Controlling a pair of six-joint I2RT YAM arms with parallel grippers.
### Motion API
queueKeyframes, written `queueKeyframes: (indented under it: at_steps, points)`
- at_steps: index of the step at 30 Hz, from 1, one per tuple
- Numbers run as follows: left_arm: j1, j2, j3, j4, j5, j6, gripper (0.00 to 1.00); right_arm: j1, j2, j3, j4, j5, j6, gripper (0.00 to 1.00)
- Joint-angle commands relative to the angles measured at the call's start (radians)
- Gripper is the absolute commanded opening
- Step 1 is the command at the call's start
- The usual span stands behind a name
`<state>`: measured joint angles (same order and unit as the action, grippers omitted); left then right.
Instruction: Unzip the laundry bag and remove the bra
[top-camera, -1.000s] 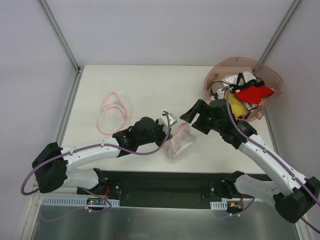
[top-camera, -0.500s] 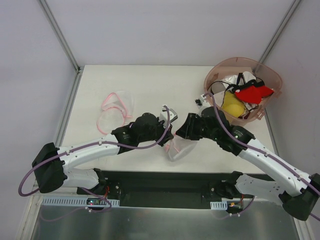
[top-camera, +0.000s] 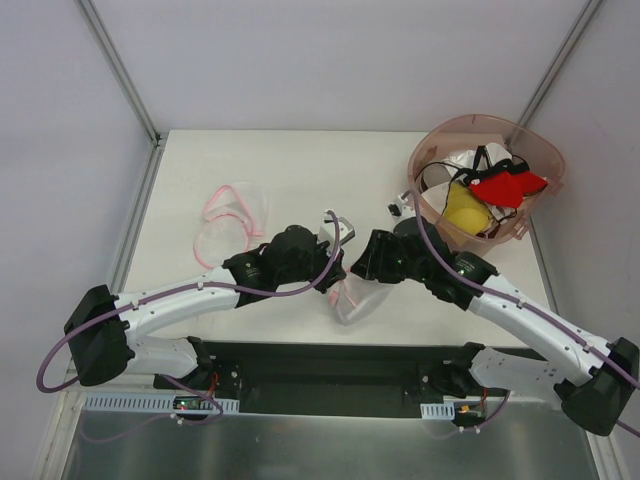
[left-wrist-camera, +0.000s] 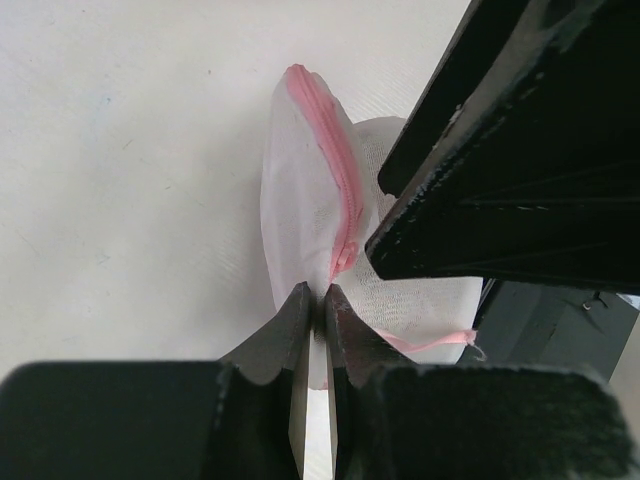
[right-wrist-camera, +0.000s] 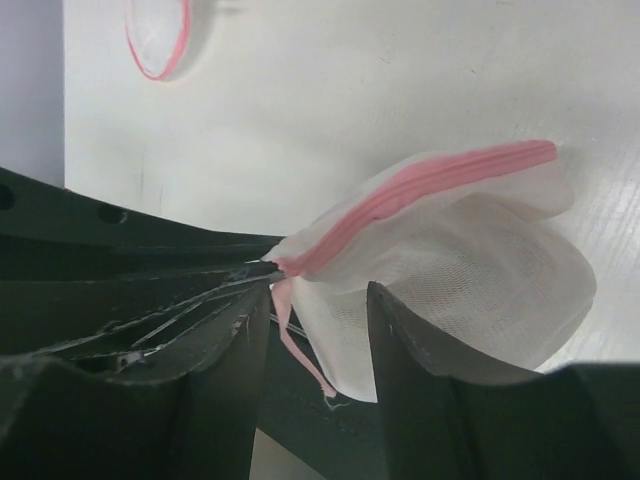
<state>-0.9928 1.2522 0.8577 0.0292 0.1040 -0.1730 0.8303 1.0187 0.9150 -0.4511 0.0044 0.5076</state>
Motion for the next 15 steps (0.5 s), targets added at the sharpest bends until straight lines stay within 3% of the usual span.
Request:
queueKeyframes:
  at_steps: [1, 11, 12, 15]
  points:
    - [0.011, -0.022, 0.037, 0.009, 0.014, -0.016, 0.0, 0.004, 0.024, -0.028, 0.043, 0.029, 0.012, 0.42]
    - [0.013, -0.048, 0.017, 0.009, 0.079, 0.0, 0.0, 0.004, 0.06, -0.042, 0.143, 0.042, -0.004, 0.38]
    - [0.013, -0.05, 0.015, 0.009, 0.082, 0.001, 0.0, 0.004, 0.06, -0.041, 0.152, 0.04, -0.009, 0.35]
    - [0.013, -0.057, 0.009, 0.006, 0.082, 0.009, 0.0, 0.003, 0.055, -0.042, 0.163, 0.04, -0.021, 0.14]
